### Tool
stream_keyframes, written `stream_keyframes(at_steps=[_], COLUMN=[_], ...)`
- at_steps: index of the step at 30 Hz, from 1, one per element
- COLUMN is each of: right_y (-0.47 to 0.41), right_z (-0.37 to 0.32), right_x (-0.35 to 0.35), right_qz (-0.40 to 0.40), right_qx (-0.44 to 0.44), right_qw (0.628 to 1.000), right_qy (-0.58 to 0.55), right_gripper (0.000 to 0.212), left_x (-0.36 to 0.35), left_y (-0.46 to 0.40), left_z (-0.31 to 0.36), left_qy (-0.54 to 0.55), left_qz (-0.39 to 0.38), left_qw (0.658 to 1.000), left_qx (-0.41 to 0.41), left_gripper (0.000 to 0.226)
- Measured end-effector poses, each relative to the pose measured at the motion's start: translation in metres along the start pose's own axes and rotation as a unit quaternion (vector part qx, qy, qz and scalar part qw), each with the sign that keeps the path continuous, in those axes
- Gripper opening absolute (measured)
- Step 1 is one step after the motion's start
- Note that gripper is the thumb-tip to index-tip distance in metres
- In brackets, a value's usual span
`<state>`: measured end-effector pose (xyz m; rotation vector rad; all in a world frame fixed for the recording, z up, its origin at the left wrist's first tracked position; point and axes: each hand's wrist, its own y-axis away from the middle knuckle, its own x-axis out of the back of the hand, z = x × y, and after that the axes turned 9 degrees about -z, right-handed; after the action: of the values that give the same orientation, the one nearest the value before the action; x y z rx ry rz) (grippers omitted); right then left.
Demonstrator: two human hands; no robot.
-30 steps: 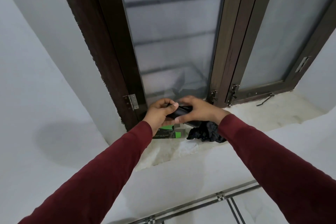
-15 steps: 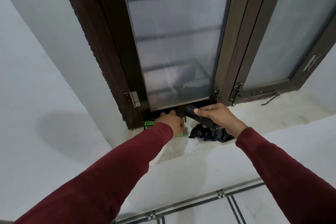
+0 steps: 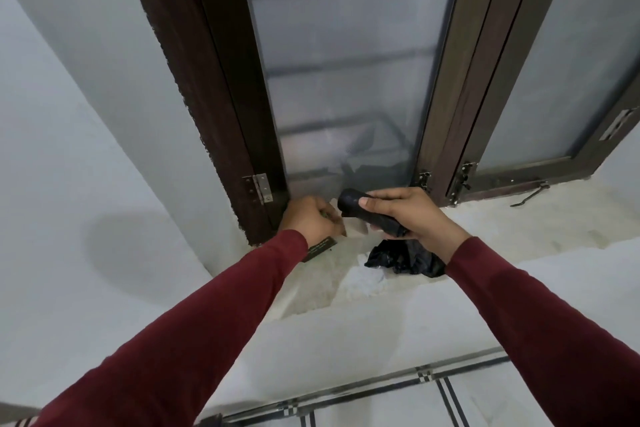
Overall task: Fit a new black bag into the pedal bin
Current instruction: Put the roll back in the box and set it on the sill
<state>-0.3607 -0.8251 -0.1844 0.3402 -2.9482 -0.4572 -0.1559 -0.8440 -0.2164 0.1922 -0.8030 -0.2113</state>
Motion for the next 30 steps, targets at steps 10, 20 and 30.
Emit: stream_keyframes(at_steps=[10, 20, 30], right_y=[-0.021, -0.033, -0.045], right_z=[-0.038, -0.082, -0.089], right_x=[-0.025, -0.068, -0.087], right_qz=[-0.070, -0.122, -0.122], right_qx=[0.044, 0.064, 0.066], right_qw=[0.939, 0.759, 0.789], right_qy=[0.334, 0.637, 0.598], right_gripper=[0.034, 0.040, 0.030], left_x=[0.008, 0.012, 0.012], left_y=[0.021, 0.026, 0.026], left_z=[-0.032, -0.040, -0.046], left_qy=[0.200, 0.187, 0.199], left_qz=[0.042, 0.037, 0.016], left_qw=[0.978, 0.981, 0.979], left_qx=[-0.039, -0.041, -0.044], left_gripper=[0.072, 0.079, 0.090])
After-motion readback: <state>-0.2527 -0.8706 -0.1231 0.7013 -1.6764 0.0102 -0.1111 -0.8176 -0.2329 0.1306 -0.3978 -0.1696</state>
